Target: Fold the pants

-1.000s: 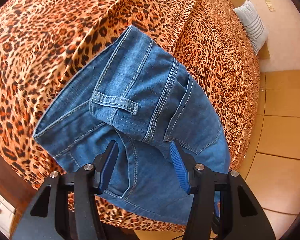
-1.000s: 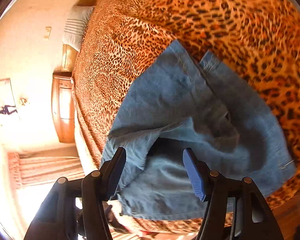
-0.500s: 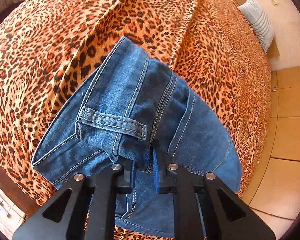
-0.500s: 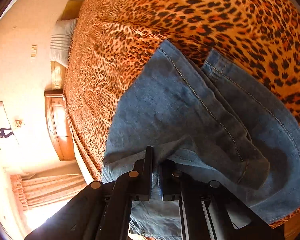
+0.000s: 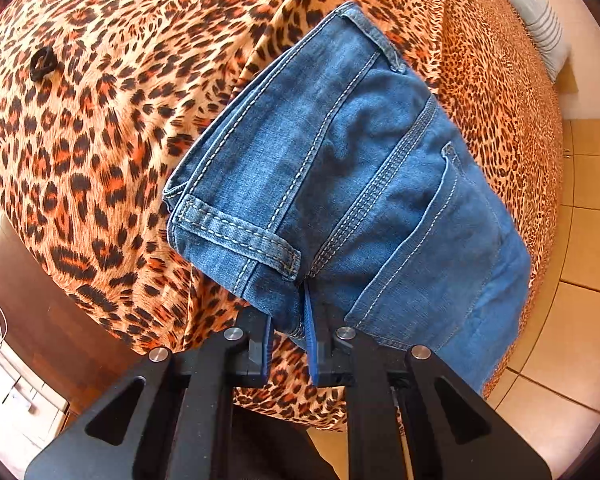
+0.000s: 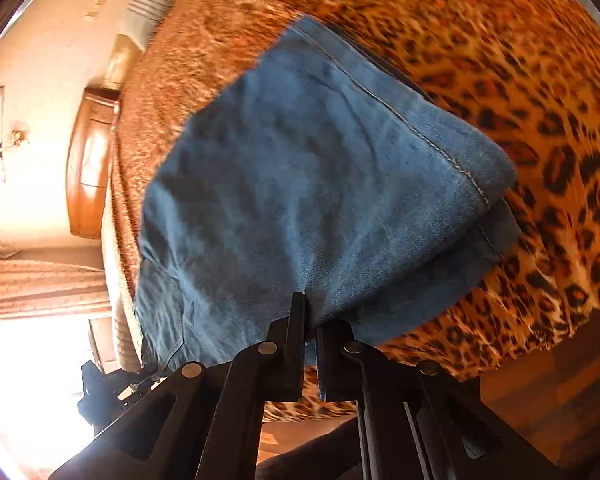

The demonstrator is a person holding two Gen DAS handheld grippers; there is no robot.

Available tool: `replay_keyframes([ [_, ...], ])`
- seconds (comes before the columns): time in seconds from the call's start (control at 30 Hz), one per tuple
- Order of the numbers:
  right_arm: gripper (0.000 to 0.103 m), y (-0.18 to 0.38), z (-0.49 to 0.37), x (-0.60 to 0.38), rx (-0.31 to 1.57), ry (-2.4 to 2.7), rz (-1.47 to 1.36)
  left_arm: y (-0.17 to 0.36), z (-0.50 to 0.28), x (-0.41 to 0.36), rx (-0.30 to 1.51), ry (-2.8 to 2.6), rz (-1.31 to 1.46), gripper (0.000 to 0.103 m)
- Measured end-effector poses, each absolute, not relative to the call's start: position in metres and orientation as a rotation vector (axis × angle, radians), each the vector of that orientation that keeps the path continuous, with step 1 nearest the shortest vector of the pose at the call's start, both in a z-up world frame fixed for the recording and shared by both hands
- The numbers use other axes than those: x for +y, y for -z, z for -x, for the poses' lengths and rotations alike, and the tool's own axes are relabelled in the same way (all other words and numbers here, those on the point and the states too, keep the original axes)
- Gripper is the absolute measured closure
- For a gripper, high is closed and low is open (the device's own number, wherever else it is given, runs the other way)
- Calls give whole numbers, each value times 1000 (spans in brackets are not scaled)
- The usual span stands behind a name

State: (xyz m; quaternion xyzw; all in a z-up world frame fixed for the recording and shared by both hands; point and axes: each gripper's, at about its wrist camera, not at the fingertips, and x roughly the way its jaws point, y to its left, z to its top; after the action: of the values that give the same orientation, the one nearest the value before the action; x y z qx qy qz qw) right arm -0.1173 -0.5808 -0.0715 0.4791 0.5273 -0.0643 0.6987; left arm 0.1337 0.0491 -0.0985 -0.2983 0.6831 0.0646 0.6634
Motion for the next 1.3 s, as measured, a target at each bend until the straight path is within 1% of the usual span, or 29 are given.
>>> replay_keyframes([
  [0.07, 99, 81, 123, -584, 1173, 169, -1113, 90, -134, 48, 1527, -138, 664, 92],
  [0.17, 99, 62, 125, -584, 1126, 159, -1081, 74, -137, 43, 1482, -113, 591, 92],
  [0.23, 99, 55, 126, -582, 1115, 151, -1057, 78, -138, 41, 1493, -115, 564, 91],
  [0.33, 99, 71, 127, -578, 1171, 183, -1064, 95, -137, 42, 1529, -118, 579, 89],
  [0.47, 95, 85, 141, -578, 1209, 190, -1106, 86, -133, 48, 1527, -63, 575, 85],
  [0.5, 93, 81, 146, -582, 1207, 196, -1104, 80, -132, 51, 1519, -35, 578, 85],
  [0.57, 85, 67, 157, -595, 1174, 218, -1098, 68, -130, 53, 1510, 9, 576, 85],
  [0.6, 75, 58, 163, -605, 1140, 244, -1102, 64, -128, 53, 1504, 23, 572, 84],
  [0.63, 66, 50, 168, -614, 1105, 276, -1102, 61, -128, 52, 1500, 39, 570, 81],
  [0.67, 63, 45, 171, -623, 1072, 305, -1098, 60, -127, 50, 1497, 46, 572, 77],
  [0.7, 60, 40, 173, -631, 1047, 327, -1090, 61, -128, 47, 1498, 48, 574, 68],
  [0.73, 60, 38, 172, -636, 1037, 340, -1087, 63, -129, 44, 1500, 43, 574, 61],
  [0.77, 60, 38, 170, -640, 1035, 341, -1092, 67, -132, 40, 1507, 33, 578, 61],
  [0.83, 60, 39, 162, -643, 1023, 327, -1107, 76, -136, 34, 1538, 33, 609, 60],
  [0.93, 60, 45, 145, -637, 1063, 336, -1072, 87, -144, 28, 1556, 9, 635, 59],
  [1.1, 61, 58, 127, -631, 1072, 343, -1086, 101, -153, 24, 1583, -27, 701, 60],
  [1.13, 70, 60, 123, -629, 1078, 349, -1080, 100, -155, 23, 1580, -32, 696, 65],
  [1.17, 80, 61, 119, -628, 1084, 354, -1065, 97, -158, 22, 1569, -42, 685, 74],
  [1.2, 99, 62, 117, -626, 1093, 360, -1049, 93, -160, 21, 1565, -48, 665, 90],
  [1.23, 99, 62, 110, -621, 1099, 345, -1050, 87, -160, 21, 1566, -40, 659, 93],
  [1.3, 99, 51, 113, -621, 1069, 325, -1063, 76, -155, 29, 1544, -26, 688, 93],
])
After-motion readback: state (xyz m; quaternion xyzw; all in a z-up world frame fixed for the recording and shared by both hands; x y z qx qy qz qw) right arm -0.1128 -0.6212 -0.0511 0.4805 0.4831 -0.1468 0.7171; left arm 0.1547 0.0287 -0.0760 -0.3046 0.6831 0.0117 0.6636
